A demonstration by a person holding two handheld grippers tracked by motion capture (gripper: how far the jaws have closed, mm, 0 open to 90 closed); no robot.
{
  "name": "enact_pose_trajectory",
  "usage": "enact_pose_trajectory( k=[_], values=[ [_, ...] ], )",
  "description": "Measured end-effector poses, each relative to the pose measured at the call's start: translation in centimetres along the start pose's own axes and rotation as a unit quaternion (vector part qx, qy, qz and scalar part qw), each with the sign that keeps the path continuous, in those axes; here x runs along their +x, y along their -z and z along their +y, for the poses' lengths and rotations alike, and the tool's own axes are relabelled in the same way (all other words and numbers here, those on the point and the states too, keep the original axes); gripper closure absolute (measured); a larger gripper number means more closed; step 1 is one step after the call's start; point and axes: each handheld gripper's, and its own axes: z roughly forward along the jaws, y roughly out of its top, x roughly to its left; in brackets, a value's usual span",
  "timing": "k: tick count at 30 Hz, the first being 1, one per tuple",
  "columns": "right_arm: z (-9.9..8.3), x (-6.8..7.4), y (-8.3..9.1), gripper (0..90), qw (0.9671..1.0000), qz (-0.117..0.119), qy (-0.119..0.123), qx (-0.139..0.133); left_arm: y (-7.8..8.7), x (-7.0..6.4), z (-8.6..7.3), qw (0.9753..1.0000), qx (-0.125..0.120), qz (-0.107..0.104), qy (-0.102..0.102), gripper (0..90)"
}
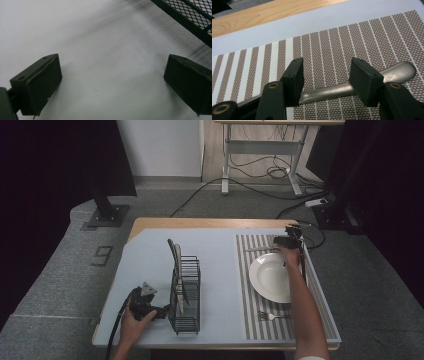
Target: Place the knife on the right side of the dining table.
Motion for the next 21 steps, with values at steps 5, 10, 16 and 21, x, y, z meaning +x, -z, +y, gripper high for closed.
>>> enact_pose_trajectory(
  k=[5, 10, 16, 21],
  values=[
    [0.0, -0.1, 0.0, 44.7, 1.0000, 0.000, -0.003, -0.001, 0.0, 0.0, 0.0, 1.0000, 0.000, 0.000, 0.000, 0.9],
    [0.0, -0.2, 0.1, 44.5, 1.0000, 0.001, -0.005, -0.001, 0.0, 0.0, 0.0, 1.0000, 0.000, 0.000, 0.000, 0.9],
    [0.0, -0.2, 1.2, 45.0, 0.9991, 0.002, -0.001, -0.043, 0.0, 0.0, 0.0, 1.0000, 0.000, 0.000, 0.000, 0.9],
    [-0.4, -0.5, 2.4, 43.9, 0.9982, 0.036, -0.005, -0.047, 0.0, 0.0, 0.0, 1.0000, 0.000, 0.000, 0.000, 0.9]
  ],
)
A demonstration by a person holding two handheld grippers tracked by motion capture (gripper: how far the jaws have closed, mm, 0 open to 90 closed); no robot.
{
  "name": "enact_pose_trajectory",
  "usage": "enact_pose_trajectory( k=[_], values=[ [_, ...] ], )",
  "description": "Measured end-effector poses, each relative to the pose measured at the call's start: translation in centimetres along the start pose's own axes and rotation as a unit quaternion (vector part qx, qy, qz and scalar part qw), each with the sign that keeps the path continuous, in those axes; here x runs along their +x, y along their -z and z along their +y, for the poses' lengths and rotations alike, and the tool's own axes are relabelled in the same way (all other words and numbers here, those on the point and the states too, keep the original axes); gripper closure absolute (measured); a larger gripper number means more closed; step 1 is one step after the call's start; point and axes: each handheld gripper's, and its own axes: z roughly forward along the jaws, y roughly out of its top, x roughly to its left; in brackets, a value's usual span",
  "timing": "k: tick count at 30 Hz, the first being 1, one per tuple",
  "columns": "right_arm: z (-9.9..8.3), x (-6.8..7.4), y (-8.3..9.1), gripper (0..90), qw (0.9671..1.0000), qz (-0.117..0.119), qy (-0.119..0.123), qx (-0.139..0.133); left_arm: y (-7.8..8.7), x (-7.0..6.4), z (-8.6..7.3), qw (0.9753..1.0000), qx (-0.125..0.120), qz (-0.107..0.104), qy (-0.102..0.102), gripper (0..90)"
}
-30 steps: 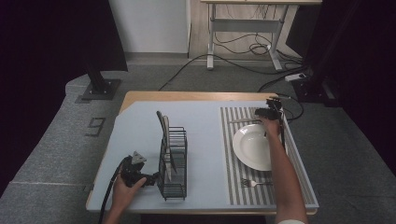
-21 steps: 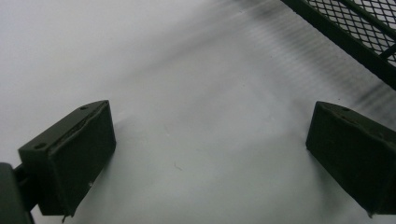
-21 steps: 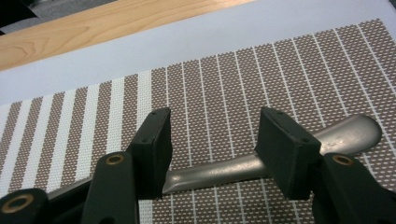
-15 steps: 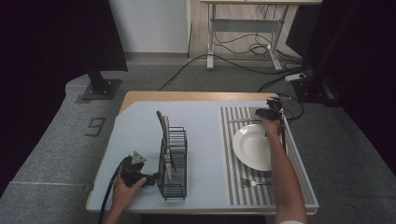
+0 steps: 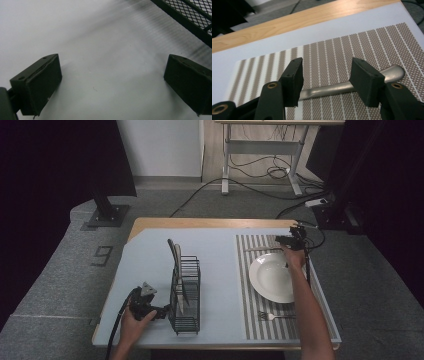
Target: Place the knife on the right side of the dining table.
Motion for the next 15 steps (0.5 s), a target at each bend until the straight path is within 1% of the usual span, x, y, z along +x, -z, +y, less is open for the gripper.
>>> enact_pose_trajectory(
  k=[2, 10, 13, 15],
  values=[
    [-0.2, 0.0, 0.8, 43.9, 0.9998, 0.011, 0.003, -0.015, 0.0, 0.0, 0.0, 1.0000, 0.000, 0.000, 0.000, 0.9],
    [-1.3, 0.4, 3.7, 43.4, 0.9984, 0.049, 0.014, -0.023, 0.0, 0.0, 0.0, 1.0000, 0.000, 0.000, 0.000, 0.9],
    [-2.0, 0.8, 4.8, 43.3, 0.9971, 0.068, 0.021, -0.027, 0.0, 0.0, 0.0, 1.0000, 0.000, 0.000, 0.000, 0.9],
    [-2.5, 1.0, 5.6, 43.2, 0.9956, 0.083, 0.028, -0.034, 0.0, 0.0, 0.0, 1.0000, 0.000, 0.000, 0.000, 0.9]
  ],
)
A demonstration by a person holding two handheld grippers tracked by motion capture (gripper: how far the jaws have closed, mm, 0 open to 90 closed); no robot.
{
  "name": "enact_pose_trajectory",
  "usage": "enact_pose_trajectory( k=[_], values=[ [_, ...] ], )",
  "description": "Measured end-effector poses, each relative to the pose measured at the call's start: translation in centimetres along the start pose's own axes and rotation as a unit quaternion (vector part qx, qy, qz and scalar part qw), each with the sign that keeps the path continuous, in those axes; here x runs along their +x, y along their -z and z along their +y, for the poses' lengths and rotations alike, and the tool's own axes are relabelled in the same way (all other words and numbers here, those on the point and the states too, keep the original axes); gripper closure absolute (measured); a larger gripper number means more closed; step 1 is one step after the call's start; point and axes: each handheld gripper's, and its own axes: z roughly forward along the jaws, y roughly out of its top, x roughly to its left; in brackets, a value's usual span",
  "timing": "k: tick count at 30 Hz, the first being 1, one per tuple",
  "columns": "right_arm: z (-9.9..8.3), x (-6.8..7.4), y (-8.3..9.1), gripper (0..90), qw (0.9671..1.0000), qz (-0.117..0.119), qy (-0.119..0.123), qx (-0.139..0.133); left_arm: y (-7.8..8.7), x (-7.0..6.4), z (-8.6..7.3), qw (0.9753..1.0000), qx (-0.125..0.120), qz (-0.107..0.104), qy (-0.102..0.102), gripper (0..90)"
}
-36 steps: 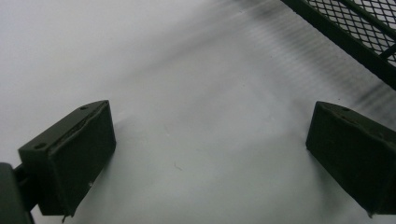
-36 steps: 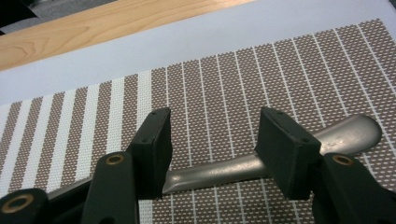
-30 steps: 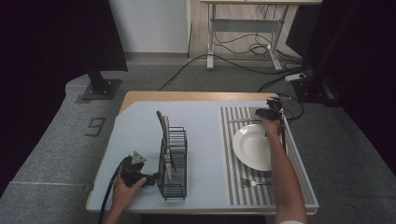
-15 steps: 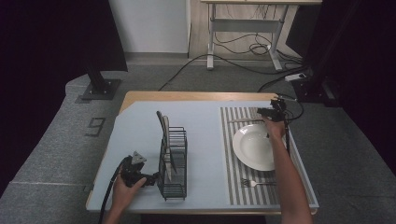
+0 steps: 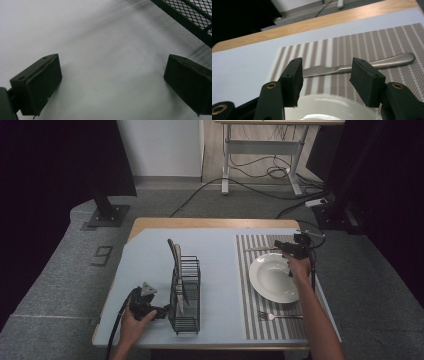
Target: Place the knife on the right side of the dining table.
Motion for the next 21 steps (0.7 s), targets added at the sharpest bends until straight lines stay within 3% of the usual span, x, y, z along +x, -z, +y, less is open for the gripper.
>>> enact_pose_trajectory(
  k=[5, 9, 15, 21],
  values=[
    [-1.2, 1.8, 2.1, 43.1, 0.9990, 0.035, 0.027, -0.011, 0.0, 0.0, 0.0, 1.0000, 0.000, 0.000, 0.000, 0.9],
    [-2.7, 3.8, 4.0, 42.9, 0.9956, 0.073, 0.057, -0.016, 0.0, 0.0, 0.0, 1.0000, 0.000, 0.000, 0.000, 0.9],
    [-6.0, 7.4, 6.3, 42.3, 0.9841, 0.131, 0.119, -0.012, 0.0, 0.0, 0.0, 1.0000, 0.000, 0.000, 0.000, 0.9],
    [-8.6, 10.0, 7.4, 41.9, 0.9735, 0.169, 0.155, -0.002, 0.0, 0.0, 0.0, 1.0000, 0.000, 0.000, 0.000, 0.9]
  ],
)
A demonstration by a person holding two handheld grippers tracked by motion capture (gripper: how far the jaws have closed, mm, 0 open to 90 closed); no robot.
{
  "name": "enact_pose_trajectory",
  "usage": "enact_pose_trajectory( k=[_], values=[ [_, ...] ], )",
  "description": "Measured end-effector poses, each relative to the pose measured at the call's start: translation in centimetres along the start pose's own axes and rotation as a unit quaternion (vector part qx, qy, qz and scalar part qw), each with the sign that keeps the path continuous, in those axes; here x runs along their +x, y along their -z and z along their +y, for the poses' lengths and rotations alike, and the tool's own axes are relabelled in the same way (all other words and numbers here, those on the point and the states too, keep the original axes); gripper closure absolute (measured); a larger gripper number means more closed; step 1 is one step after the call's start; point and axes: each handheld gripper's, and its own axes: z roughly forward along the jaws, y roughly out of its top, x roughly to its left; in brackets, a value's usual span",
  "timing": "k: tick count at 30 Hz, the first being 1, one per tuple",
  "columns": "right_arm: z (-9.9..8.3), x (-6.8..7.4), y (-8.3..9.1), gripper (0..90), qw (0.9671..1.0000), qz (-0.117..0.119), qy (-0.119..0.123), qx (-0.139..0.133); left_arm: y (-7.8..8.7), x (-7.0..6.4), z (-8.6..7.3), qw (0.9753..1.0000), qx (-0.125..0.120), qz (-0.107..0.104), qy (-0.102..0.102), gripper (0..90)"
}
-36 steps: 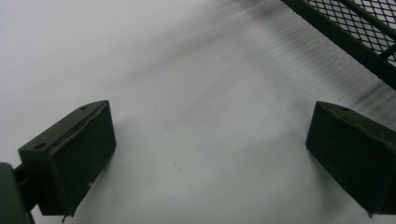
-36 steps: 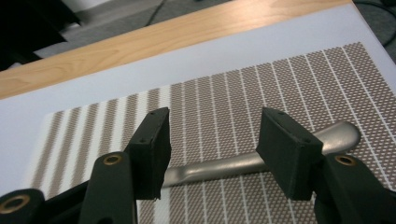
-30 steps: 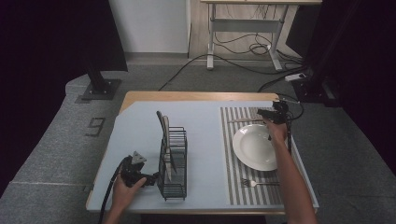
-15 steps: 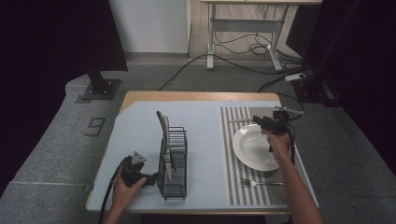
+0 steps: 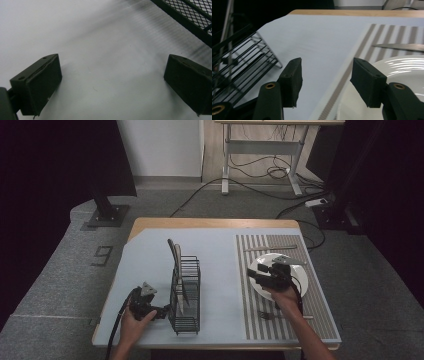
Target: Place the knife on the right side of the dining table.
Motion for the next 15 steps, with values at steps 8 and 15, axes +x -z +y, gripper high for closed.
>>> enact_pose_trajectory(
  k=[8, 15],
  values=[
    [-2.2, 2.5, -0.8, 41.3, 0.9988, 0.033, 0.029, 0.020, 0.0, 0.0, 0.0, 1.0000, 0.000, 0.000, 0.000, 0.9],
    [-2.7, 2.7, -1.1, 41.1, 0.9988, 0.031, 0.029, 0.024, 0.0, 0.0, 0.0, 1.0000, 0.000, 0.000, 0.000, 0.9]
  ],
)
